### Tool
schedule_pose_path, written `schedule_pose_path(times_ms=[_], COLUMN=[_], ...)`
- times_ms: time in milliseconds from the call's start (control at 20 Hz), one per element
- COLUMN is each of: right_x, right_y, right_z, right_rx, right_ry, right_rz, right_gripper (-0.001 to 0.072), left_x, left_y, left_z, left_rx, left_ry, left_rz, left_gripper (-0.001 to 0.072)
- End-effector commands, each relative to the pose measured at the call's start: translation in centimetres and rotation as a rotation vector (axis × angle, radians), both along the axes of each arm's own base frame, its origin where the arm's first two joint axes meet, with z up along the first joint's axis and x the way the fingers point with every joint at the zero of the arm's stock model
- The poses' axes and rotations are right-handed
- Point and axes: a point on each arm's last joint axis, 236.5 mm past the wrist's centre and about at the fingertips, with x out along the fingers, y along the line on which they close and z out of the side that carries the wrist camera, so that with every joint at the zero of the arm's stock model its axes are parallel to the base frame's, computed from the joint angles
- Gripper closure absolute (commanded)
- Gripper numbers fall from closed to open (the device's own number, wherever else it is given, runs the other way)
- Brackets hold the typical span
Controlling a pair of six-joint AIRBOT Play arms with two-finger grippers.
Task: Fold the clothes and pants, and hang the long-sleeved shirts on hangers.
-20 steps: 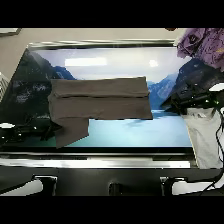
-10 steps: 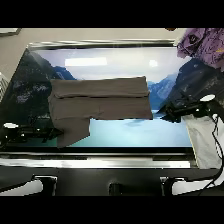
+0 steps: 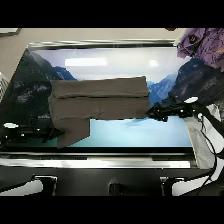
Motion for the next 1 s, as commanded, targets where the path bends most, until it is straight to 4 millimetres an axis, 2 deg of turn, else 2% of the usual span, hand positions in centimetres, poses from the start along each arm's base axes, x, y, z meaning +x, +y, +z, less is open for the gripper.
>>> schedule_pose_path(times_ms=[0, 150, 250, 350, 500, 600, 700, 850, 950], right_x=[0.7, 1.0, 0.0, -2.2, -6.0, -7.8, -9.6, -10.7, -10.6], right_y=[2.0, 1.6, 0.8, 0.2, -1.1, -1.8, -2.0, -1.1, -0.6], right_z=[1.0, 3.1, 4.6, 6.0, 8.7, 10.9, 12.9, 15.0, 15.1], right_rx=[0.037, 0.012, -0.042, -0.092, -0.18, -0.245, -0.297, -0.323, -0.33], right_ry=[-0.032, -0.056, -0.034, 0.007, 0.066, 0.067, 0.063, 0.02, 0.0], right_rz=[0.001, -0.021, -0.02, 0.023, 0.089, 0.098, 0.112, 0.13, 0.144], right_gripper=[0.067, 0.0673, 0.0673, 0.0673, 0.0674, 0.0674, 0.0674, 0.0674, 0.0674], left_x=[0.6, 2.1, 2.2, 1.0, -2.0, -4.2, -5.4, -5.7, -4.3], left_y=[0.5, 1.6, 2.4, 2.9, 2.3, 2.2, 1.6, 0.6, 0.7], left_z=[0.7, 3.4, 5.4, 7.0, 10.1, 11.3, 12.5, 14.0, 14.6], left_rx=[0.002, 0.006, 0.033, 0.083, 0.158, 0.237, 0.277, 0.297, 0.318], left_ry=[-0.021, -0.067, -0.09, -0.073, -0.083, -0.08, -0.115, -0.178, -0.226], left_rz=[0.014, 0.037, 0.054, 0.069, 0.015, 0.005, 0.022, 0.009, -0.01], left_gripper=[0.0687, 0.0688, 0.0689, 0.0689, 0.0689, 0.0689, 0.0689, 0.069, 0.069])
